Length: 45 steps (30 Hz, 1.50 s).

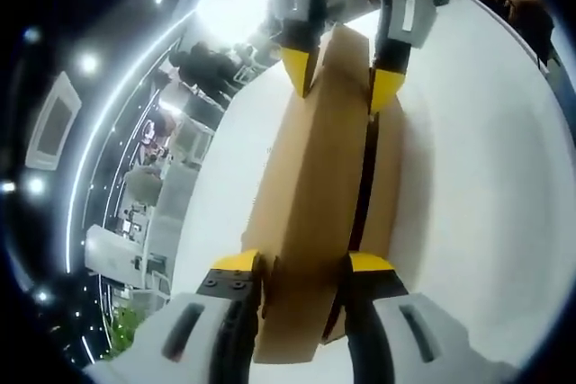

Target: Operate the shoe box by opening the lid, removing the specified soft item, and placing it in the target area until the item is outside and the box remains undamaged.

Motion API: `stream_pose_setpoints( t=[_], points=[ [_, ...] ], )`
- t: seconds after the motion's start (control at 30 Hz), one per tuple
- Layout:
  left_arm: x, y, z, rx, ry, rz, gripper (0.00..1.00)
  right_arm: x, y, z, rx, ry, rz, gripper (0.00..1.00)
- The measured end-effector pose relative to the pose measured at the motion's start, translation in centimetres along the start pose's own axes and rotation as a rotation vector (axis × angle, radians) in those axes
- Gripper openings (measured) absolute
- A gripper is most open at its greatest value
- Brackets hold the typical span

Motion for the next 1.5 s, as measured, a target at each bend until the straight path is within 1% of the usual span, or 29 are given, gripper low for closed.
stream_pose_setpoints(
  t=[0.17,0.3,0.33,0.63,1.07,1.3,1.5],
  points=[
    [-0.1,-0.2,0.2,0.000,0.009,-0.003,0.35,-0.3,0.0,-0.3,-0.001,0.003,-0.004,0.32],
    [-0.1,-0.4,0.1,-0.007,0.003,0.000,0.35,-0.3,0.0,-0.5,-0.006,-0.002,0.000,0.32],
    [-0.1,-0.4,0.1,0.003,0.001,0.005,0.35,-0.3,0.0,-0.5,-0.009,-0.002,0.000,0.32],
    [-0.1,-0.3,0.5,-0.015,-0.004,0.010,0.35,-0.2,0.0,-0.7,-0.011,-0.003,0.005,0.32],
    [0.0,-0.8,1.1,-0.041,-0.018,0.002,0.34,-0.4,0.2,-1.8,-0.026,0.006,0.010,0.31],
    [-0.2,-1.1,1.7,-0.040,-0.017,-0.010,0.34,-0.5,0.1,-2.5,-0.028,0.012,0.009,0.30],
    [-0.3,-1.5,2.3,-0.051,-0.008,-0.008,0.34,-0.8,0.1,-3.1,-0.034,0.019,0.009,0.30]
  ],
)
Point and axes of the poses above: the point that each gripper's makers call its tool centre point, and the gripper's own axes: x roughly forward along the fingers, z roughly to its left, y roughly out of its underside, the point moved 3 cm from there along -x, roughly backward along the fingers, and after that the axes turned 8 degrees about -z, right-handed, at the moved point
